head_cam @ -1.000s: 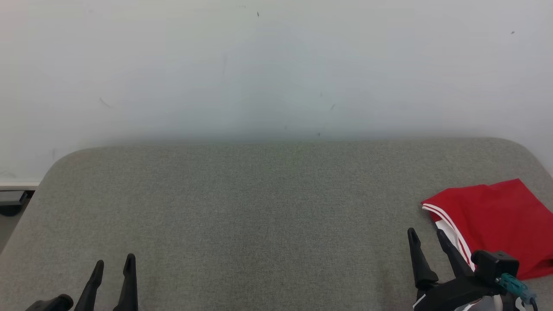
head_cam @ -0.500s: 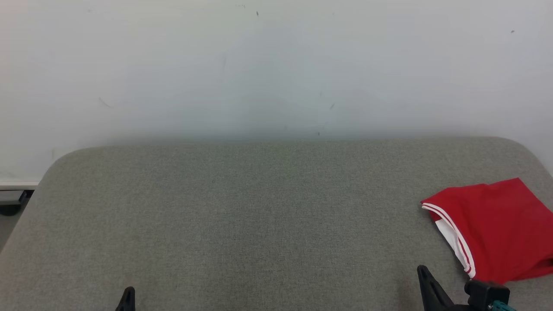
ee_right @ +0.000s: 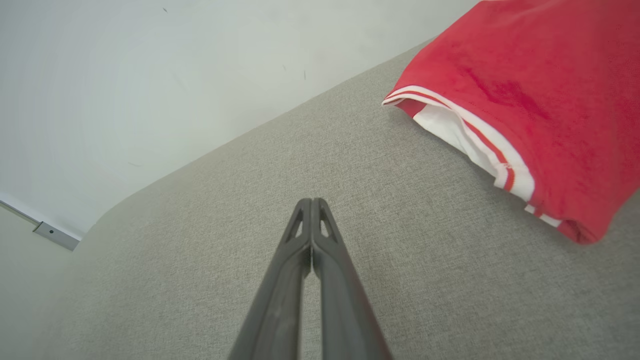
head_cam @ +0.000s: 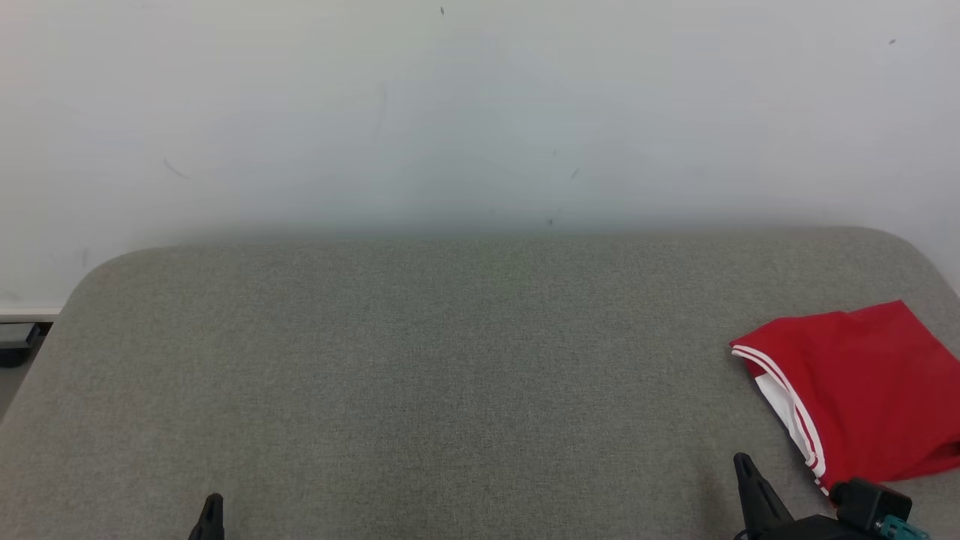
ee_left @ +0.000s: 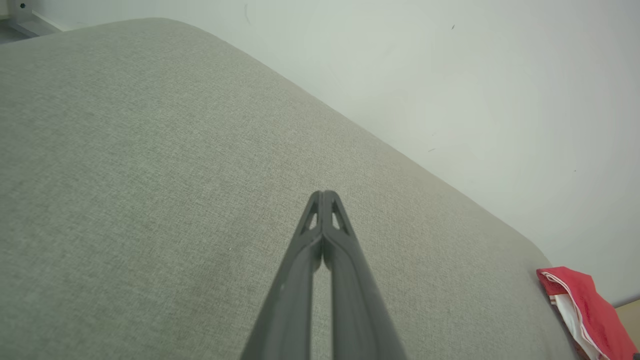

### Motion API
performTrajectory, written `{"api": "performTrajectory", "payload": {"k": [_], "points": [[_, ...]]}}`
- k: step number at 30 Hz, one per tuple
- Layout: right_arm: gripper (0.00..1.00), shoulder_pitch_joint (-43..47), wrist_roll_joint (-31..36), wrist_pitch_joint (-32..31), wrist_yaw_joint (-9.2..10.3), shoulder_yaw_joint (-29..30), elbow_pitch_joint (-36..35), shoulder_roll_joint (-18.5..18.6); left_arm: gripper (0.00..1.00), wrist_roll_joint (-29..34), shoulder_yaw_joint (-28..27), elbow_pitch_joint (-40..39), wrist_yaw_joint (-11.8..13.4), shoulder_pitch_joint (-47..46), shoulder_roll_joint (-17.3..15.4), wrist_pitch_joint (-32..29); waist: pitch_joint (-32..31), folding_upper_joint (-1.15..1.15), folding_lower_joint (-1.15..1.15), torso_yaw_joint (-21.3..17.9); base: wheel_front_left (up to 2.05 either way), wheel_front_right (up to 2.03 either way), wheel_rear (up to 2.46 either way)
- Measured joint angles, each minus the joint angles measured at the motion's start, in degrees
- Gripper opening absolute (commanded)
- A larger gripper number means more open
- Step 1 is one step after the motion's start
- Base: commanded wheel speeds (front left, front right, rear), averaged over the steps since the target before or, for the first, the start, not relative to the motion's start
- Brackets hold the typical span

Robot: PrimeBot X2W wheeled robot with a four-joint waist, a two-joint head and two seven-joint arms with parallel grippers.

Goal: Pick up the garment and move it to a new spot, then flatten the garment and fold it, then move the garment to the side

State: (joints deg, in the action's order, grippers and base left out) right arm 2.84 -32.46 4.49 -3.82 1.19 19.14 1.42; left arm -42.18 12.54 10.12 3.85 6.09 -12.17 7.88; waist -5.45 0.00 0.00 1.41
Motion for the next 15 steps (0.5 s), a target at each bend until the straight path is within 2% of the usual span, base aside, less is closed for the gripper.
{"api": "performTrajectory", "payload": {"k": [15], "points": [[0.0, -1.3, -11.0, -2.0, -0.52, 1.2, -0.1, 0.0, 0.0, -9.5, -3.3, 1.2, -1.9, -2.0, 1.8, -2.8, 1.0, 0.0, 0.0, -0.3, 0.0, 0.0, 0.0]]}}
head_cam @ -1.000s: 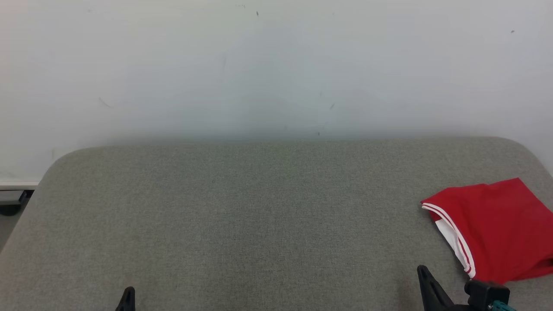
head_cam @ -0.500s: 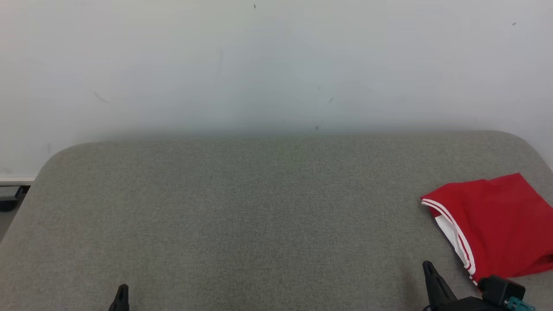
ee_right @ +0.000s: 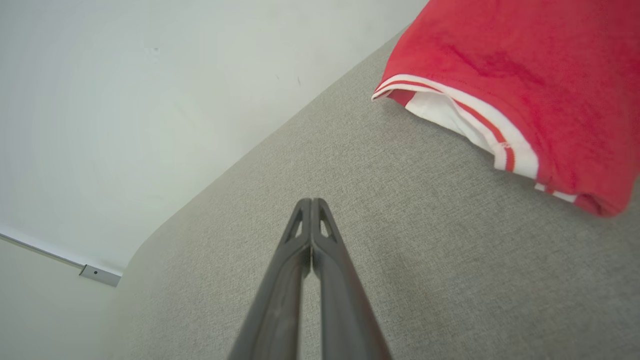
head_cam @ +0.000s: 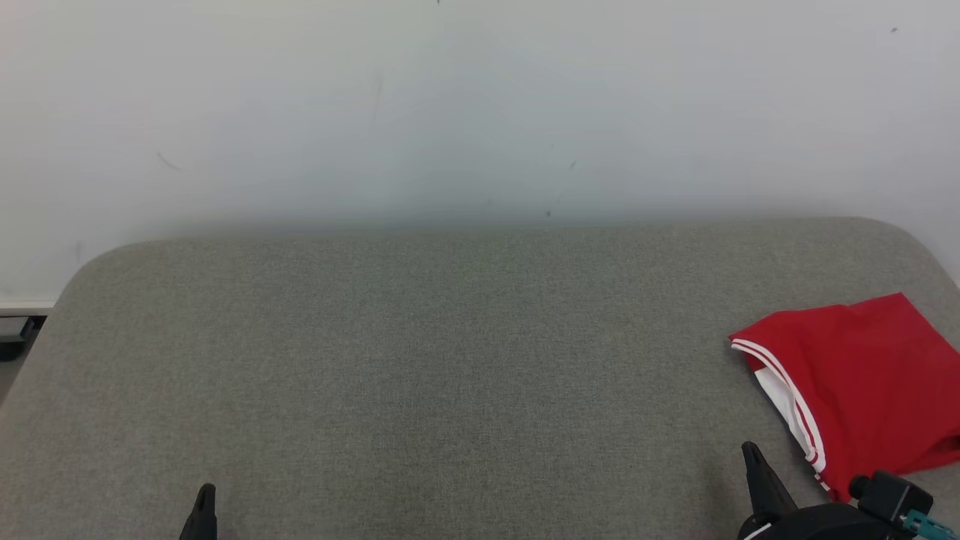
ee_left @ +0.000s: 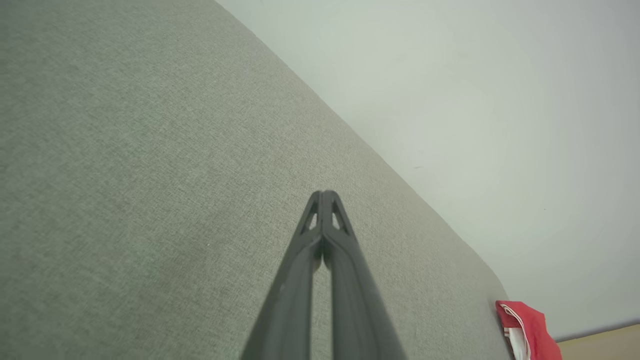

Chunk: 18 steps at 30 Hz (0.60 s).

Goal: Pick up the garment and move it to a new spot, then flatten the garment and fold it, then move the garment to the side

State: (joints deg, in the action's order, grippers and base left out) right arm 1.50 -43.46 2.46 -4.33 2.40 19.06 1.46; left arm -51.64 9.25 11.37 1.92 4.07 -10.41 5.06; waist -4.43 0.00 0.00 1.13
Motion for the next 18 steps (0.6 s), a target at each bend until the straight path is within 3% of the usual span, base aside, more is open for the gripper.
{"api": "performTrajectory", "payload": {"k": [18], "points": [[0.0, -1.7, -13.3, -2.5, -0.71, 1.5, -0.4, 0.1, 0.0, -10.7, -3.9, 1.4, -2.5, -2.3, 2.2, -3.1, 1.2, 0.0, 0.0, -0.3, 0.0, 0.0, 0.0]]}}
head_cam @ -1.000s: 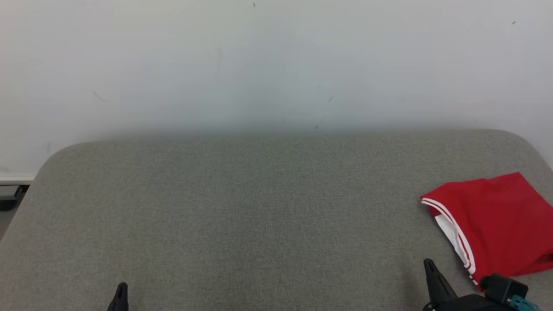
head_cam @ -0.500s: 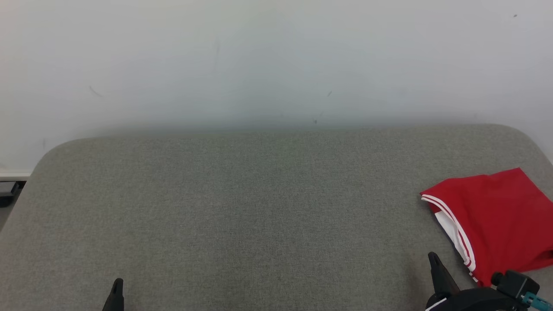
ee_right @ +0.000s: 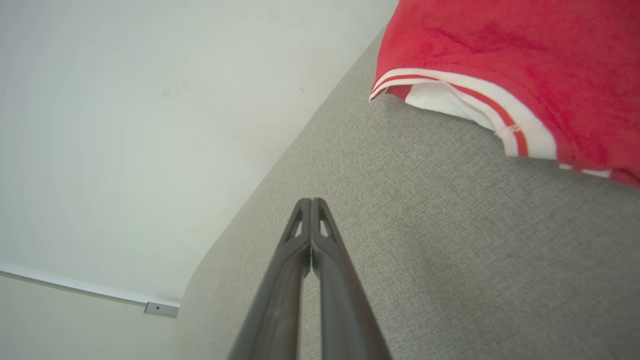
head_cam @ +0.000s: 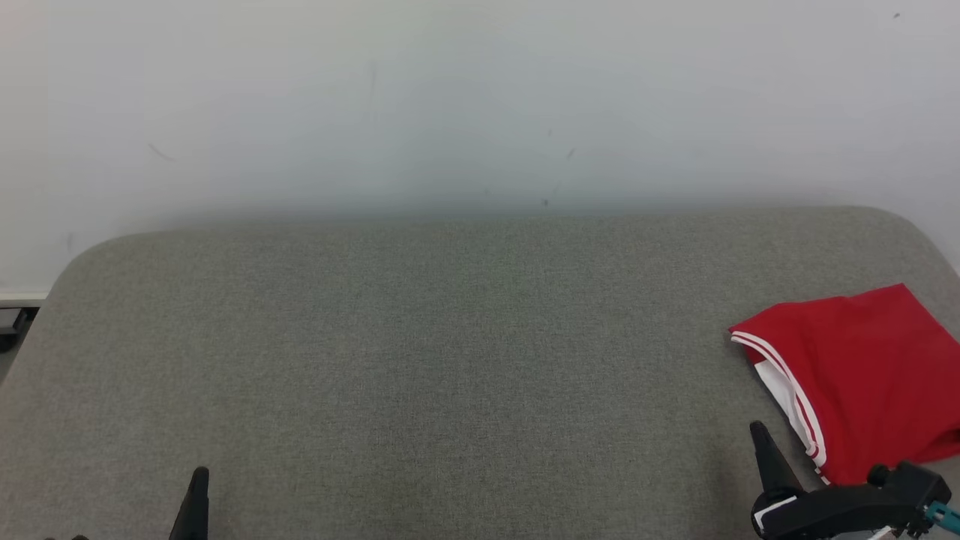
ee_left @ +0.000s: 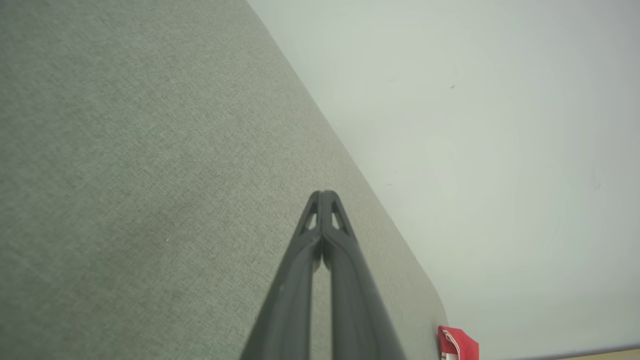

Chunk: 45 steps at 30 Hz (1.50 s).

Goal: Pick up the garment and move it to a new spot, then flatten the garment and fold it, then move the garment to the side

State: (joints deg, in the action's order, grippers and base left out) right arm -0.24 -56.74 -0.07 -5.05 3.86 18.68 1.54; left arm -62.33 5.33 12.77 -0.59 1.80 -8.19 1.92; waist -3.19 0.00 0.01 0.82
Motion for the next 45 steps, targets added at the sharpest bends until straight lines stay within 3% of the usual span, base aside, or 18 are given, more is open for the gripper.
{"api": "performTrajectory", "payload": {"k": [45], "points": [[0.0, -4.1, -33.0, -6.1, -1.59, 3.6, -1.3, 0.5, 0.0, -27.3, -10.1, 3.8, -6.1, -6.1, 5.6, -8.0, 3.2, 0.0, 0.0, -0.8, 0.0, 0.0, 0.0]]}}
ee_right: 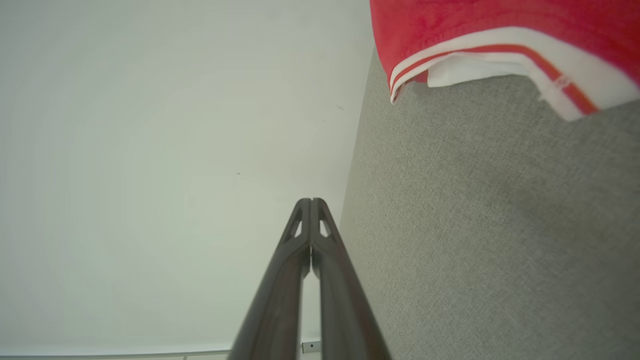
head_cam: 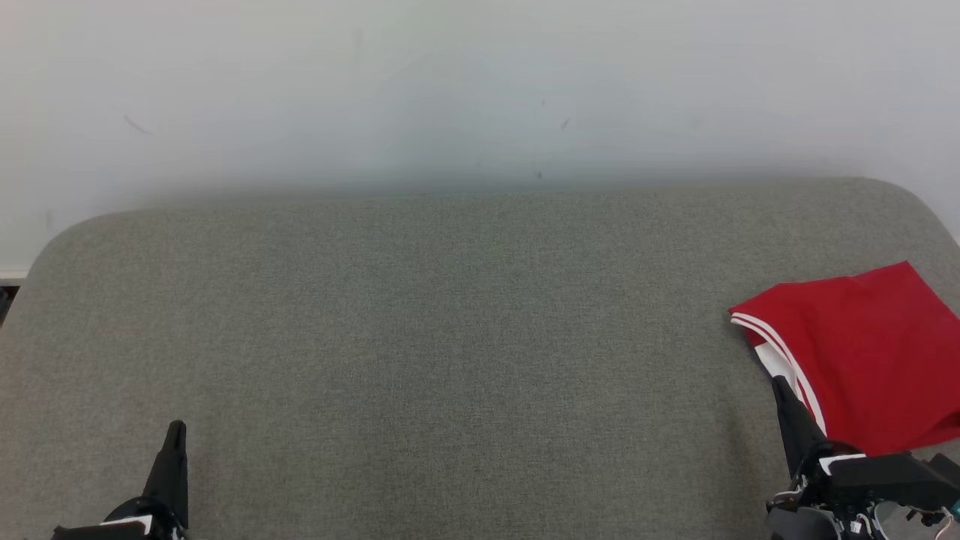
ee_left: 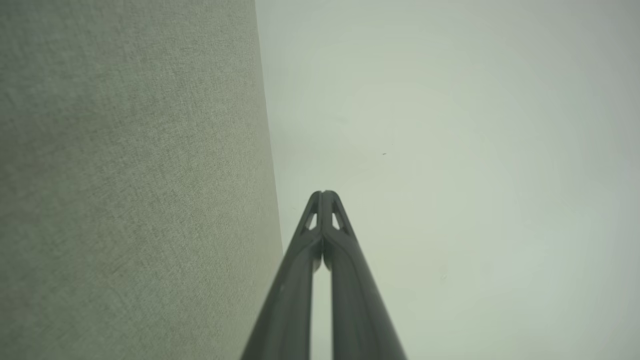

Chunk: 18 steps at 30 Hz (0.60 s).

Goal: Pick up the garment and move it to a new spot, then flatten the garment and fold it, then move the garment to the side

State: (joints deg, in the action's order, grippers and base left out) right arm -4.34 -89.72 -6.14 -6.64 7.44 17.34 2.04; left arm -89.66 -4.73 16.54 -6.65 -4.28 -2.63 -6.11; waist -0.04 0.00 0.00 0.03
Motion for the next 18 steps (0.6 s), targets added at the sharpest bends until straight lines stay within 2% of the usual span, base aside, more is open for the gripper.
{"api": "performTrajectory", "payload": {"k": [5, 18], "points": [[0.0, -0.2, -2.0, -0.4, -0.24, 0.2, -0.1, 0.0, 0.0, -1.7, -0.4, 0.4, -0.4, -0.1, 0.3, -0.2, 0.1, 0.0, 0.0, 0.0, 0.0, 0.0, 0.0], [0.0, -0.4, -2.0, -0.4, -0.24, 0.2, -0.2, 0.0, 0.0, -1.7, -0.5, 0.4, -0.4, -0.6, 0.4, -0.2, 0.1, 0.0, 0.0, 0.0, 0.0, 0.0, 0.0]]}}
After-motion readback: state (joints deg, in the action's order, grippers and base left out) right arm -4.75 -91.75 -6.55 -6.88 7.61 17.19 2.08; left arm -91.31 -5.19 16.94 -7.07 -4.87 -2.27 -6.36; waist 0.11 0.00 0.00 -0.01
